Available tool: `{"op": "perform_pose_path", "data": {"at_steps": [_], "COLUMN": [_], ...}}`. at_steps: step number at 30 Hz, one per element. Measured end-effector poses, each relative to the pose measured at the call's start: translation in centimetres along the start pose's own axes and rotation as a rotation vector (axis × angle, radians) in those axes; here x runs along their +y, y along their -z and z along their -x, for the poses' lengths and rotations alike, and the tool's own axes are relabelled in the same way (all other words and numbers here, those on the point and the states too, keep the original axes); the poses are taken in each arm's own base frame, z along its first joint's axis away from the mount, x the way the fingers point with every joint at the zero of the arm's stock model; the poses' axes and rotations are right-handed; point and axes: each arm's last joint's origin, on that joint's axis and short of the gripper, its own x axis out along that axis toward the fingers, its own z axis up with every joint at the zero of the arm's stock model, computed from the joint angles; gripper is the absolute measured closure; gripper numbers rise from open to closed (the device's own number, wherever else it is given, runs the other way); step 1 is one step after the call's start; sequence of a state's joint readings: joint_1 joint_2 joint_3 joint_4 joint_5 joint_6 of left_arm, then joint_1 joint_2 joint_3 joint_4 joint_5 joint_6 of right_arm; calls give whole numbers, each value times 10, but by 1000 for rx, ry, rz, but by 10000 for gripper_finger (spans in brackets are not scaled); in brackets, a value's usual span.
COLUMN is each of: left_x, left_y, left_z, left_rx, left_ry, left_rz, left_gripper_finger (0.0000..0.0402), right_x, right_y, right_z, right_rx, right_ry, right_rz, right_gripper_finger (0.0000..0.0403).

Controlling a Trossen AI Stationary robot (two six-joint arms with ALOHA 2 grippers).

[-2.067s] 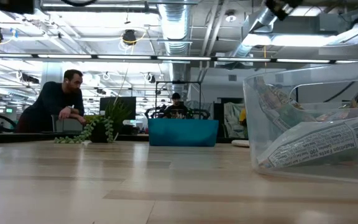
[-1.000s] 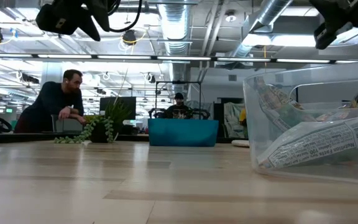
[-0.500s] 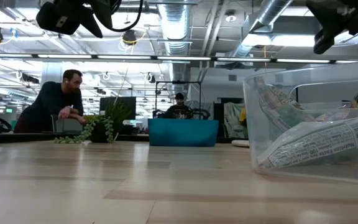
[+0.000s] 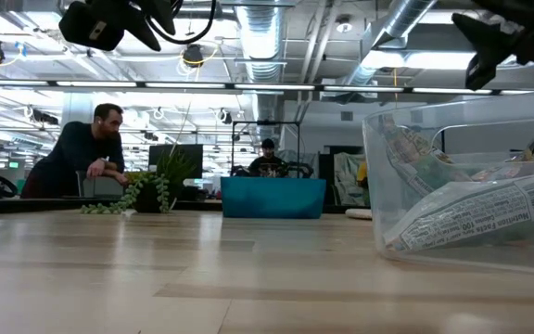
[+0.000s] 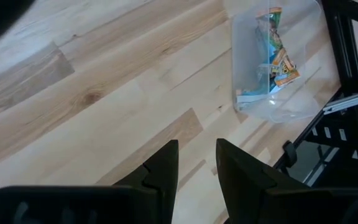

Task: Pick and place Granola Bars by type
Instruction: Return to Home Position

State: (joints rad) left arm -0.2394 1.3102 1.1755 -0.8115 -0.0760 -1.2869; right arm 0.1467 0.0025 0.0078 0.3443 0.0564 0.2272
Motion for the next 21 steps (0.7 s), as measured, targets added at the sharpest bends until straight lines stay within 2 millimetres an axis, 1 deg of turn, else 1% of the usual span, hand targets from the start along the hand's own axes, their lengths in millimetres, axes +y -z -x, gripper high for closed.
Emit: {"op": "perform_pose_path", "data": {"at_steps": [5, 16, 18, 21], "left_x": [0, 0, 0, 0], "left_y": [0, 1, 1, 0], "left_z": [0, 0, 0, 0], "left_rx": [-1, 44, 40, 3], "left_ry": [1, 13, 12, 2], "left_rz": [-7, -59, -44, -59], "left_gripper_finger": [303, 303, 303, 303], "right_x": [-1, -11, -14, -15], "right_y": [0, 23, 27, 27], "right_z": [0, 3, 5, 5], "right_rx": [1, 241, 283, 292], "right_ry": [19, 116, 154, 183], "right_rz": [21, 125, 126, 89], "right_gripper_finger": [276, 276, 276, 276]}}
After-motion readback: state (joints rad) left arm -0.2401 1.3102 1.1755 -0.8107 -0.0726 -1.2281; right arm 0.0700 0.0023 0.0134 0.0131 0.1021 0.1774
